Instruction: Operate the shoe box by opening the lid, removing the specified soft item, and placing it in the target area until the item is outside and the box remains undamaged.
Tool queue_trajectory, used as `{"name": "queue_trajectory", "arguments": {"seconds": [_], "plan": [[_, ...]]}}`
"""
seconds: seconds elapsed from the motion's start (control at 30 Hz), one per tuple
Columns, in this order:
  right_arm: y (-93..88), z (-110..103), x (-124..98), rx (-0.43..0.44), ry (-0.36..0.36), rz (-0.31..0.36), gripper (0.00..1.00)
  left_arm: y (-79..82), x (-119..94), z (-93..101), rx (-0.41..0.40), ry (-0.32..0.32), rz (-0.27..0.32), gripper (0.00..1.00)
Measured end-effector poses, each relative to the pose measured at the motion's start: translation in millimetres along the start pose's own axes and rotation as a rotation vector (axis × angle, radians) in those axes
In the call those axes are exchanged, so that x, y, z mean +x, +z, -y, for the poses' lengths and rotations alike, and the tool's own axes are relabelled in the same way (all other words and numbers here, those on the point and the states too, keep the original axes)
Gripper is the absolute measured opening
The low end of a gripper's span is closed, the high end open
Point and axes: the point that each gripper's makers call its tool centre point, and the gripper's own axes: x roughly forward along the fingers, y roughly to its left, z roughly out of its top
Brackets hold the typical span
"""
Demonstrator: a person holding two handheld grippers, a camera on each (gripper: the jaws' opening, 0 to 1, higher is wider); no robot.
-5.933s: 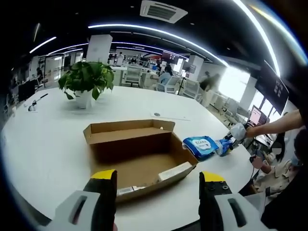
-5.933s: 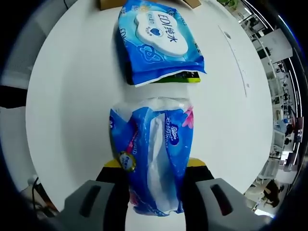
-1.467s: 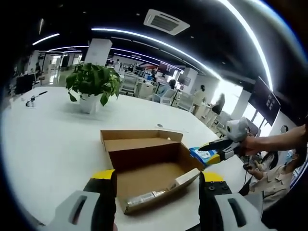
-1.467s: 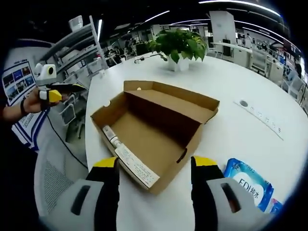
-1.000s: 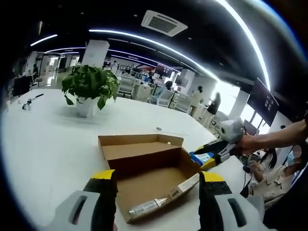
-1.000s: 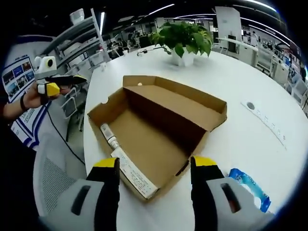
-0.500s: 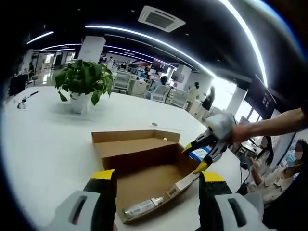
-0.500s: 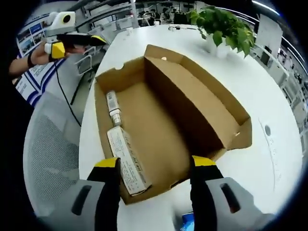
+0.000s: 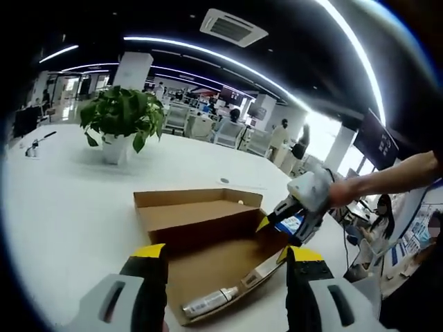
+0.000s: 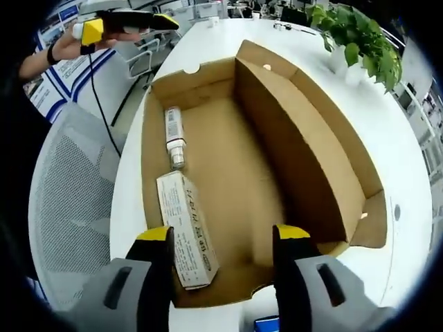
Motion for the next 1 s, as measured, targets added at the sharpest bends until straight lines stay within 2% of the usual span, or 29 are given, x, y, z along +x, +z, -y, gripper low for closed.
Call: {"name": "queue_trajectory", "arguments": {"seconds": [0.1, 0.17, 0.4, 0.63, 0.73, 0.83, 0.9, 1.0], "plan": [[-1.2, 3, 0, 0.001, -0.007, -0.005, 0.6, 1.5, 3, 2.4, -0.001, -0.008, 0.002, 0.71], [0.0, 8, -2, -0.004, -0.036, 0.001, 0.62, 1.4, 5, 6.0, 0.007, -0.014, -0.005, 0.71], [0.2, 16, -9, -0.06, -0.084, 0.007, 0.56, 3.7, 2, 5.9, 0.008, -0.013, 0.004, 0.71], [0.8, 16, -11, -0.102, -0.084, -0.009, 0.53, -0.6, -1, 3.6, 0.001, -0.011, -0.001, 0.71], [6.6, 7, -14, -0.126, -0.045, 0.008, 0.55, -1.5, -3, 1.6, -0.003, -0.008, 0.0, 0.71], [-2.0, 5, -13, -0.203, -0.035, -0.063, 0.56, -3.2, -2, 0.5, -0.004, -0.008, -0.004, 0.71], [-4.4, -1, -8, -0.228, -0.013, -0.083, 0.56, -3.2, -2, 1.1, -0.004, -0.01, -0.004, 0.71], [-3.7, -5, -2, -0.24, -0.011, -0.097, 0.51, -3.1, -2, 2.2, -0.003, -0.012, -0.006, 0.71]]}}
